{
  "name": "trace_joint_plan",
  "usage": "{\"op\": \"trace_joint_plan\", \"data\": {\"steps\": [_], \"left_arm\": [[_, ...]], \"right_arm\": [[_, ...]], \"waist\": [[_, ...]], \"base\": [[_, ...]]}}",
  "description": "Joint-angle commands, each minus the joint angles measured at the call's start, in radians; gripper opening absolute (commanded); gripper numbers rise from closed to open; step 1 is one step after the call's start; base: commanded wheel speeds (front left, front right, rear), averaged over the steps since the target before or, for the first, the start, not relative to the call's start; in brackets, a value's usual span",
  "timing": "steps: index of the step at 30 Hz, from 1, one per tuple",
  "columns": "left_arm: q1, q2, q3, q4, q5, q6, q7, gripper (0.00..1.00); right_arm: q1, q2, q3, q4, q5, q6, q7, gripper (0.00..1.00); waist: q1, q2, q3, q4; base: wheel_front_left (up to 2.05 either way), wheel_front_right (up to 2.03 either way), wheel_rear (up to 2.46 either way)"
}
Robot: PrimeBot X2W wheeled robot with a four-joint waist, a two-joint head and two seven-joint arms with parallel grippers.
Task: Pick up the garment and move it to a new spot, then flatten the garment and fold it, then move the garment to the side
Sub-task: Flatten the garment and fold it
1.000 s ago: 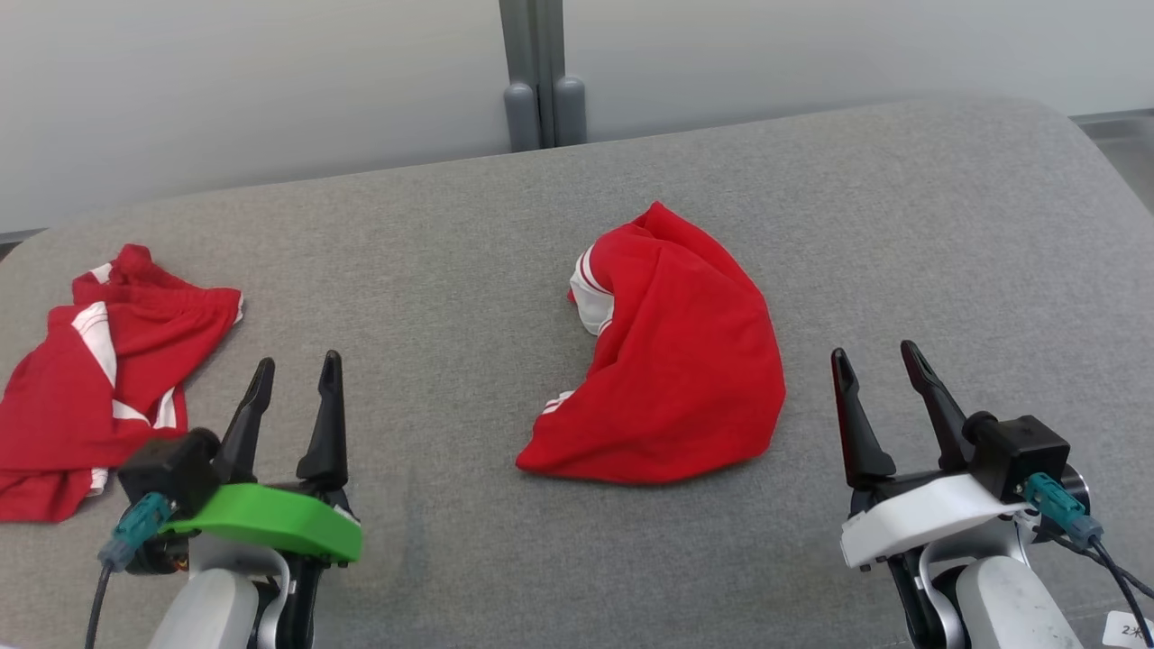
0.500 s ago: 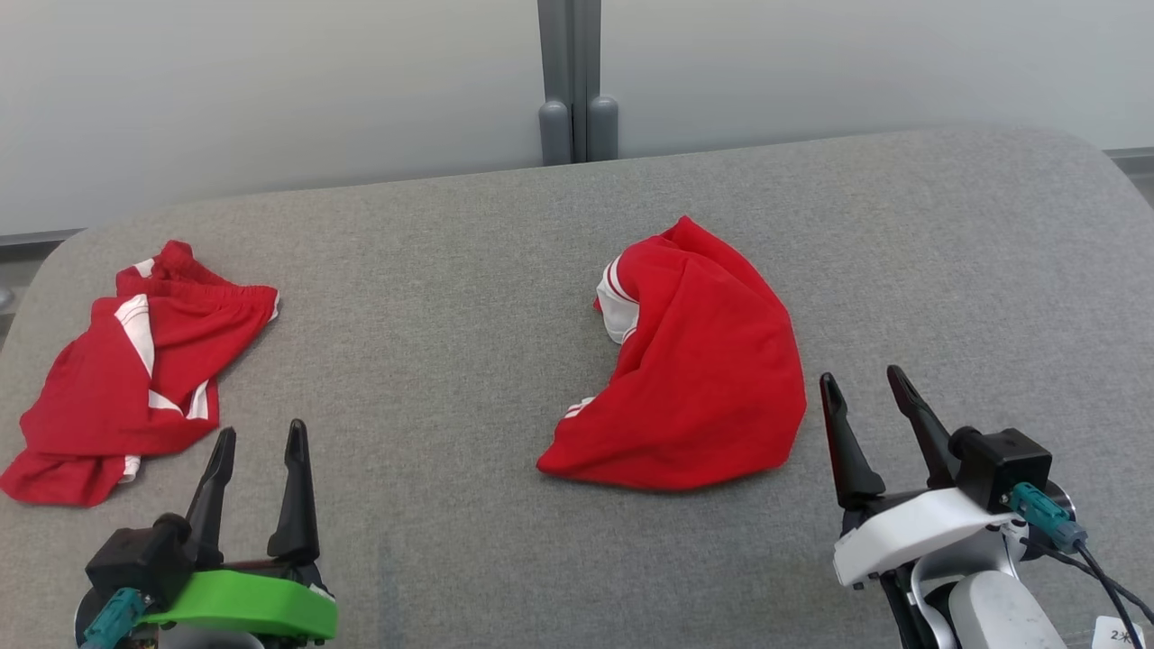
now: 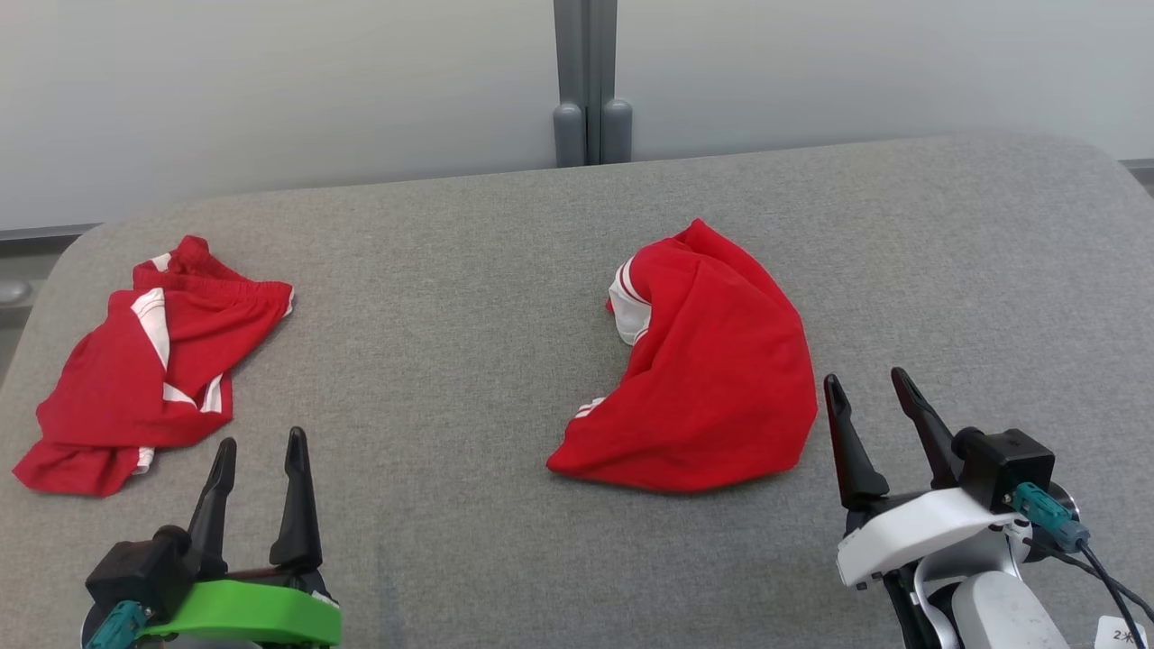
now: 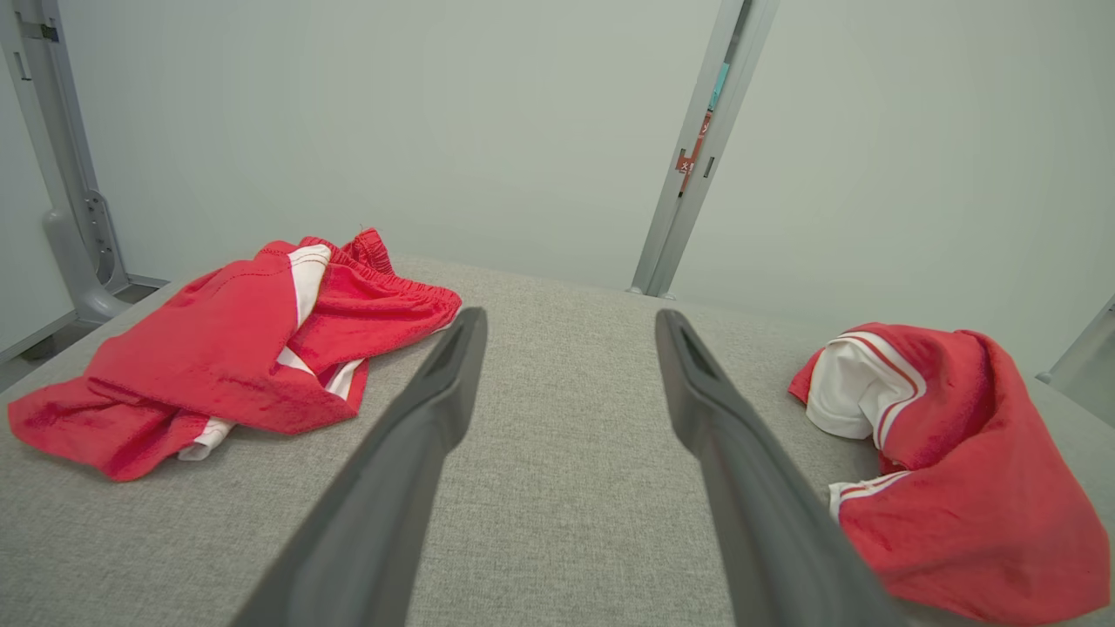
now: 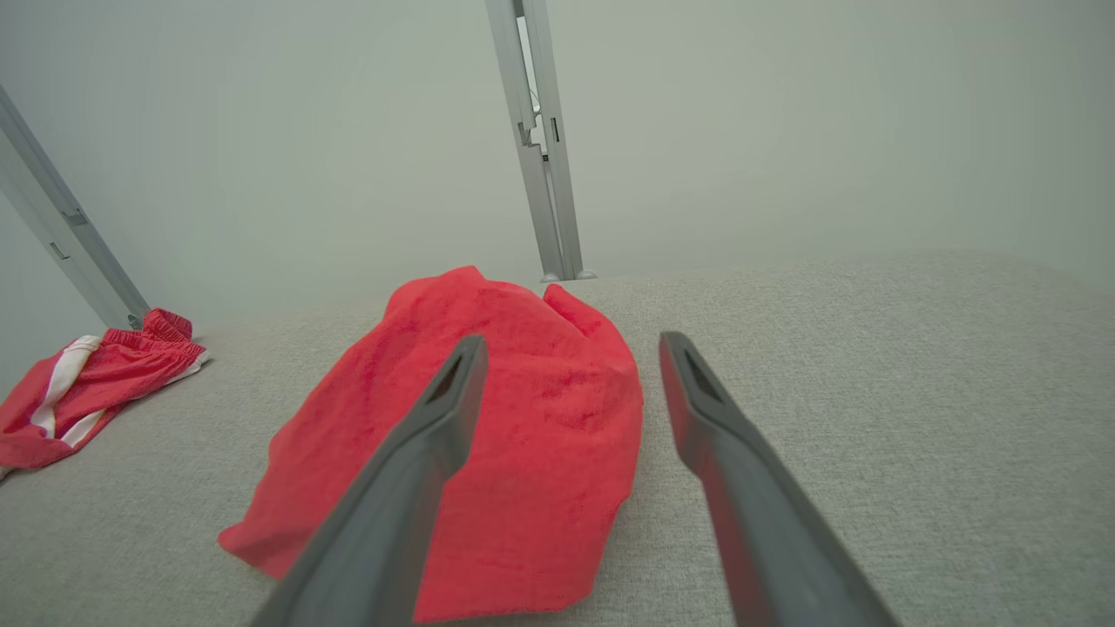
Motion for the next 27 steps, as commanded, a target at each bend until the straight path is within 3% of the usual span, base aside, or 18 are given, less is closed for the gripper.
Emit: {"op": "trace_joint_plan", "data": {"steps": [1,8,15,18,22,27], "left_arm": [[0.013,-0.004,0.004,0.007,0.013,-0.004,0.0,1.0],[0.003,-0.015,0.006,0.017,0.021,-0.015,0.0,1.0],[-0.009,-0.02,0.0,0.032,0.023,-0.021,-0.001,1.0],[-0.031,-0.022,-0.011,0.052,0.014,-0.031,0.0,1.0],[-0.041,-0.027,-0.016,0.061,0.012,-0.036,0.0,1.0],[-0.058,-0.033,-0.018,0.069,0.01,-0.044,0.0,1.0]], "right_arm": [[0.007,-0.003,-0.001,-0.001,-0.005,0.0,0.002,1.0],[-0.037,-0.003,0.006,-0.028,-0.012,0.0,0.047,1.0],[-0.241,-0.002,0.007,0.07,0.006,0.0,0.327,1.0],[-0.446,-0.004,0.106,0.183,0.007,-0.001,0.577,1.0],[-0.541,-0.003,0.125,0.269,0.016,-0.001,0.685,1.0],[-0.64,-0.003,0.102,0.423,-0.05,-0.001,0.732,1.0]], "waist": [[0.0,0.0,0.001,0.002],[0.0,0.0,0.01,0.015],[0.0,0.0,0.016,0.029],[0.0,0.0,0.025,0.057],[0.0,0.0,0.039,0.081],[0.0,0.0,0.06,0.109]], "base": [[0.0,0.0,0.0],[0.0,0.0,0.0],[0.0,0.0,0.0],[0.0,0.0,0.0],[0.0,0.0,0.0],[0.0,0.0,0.0]]}}
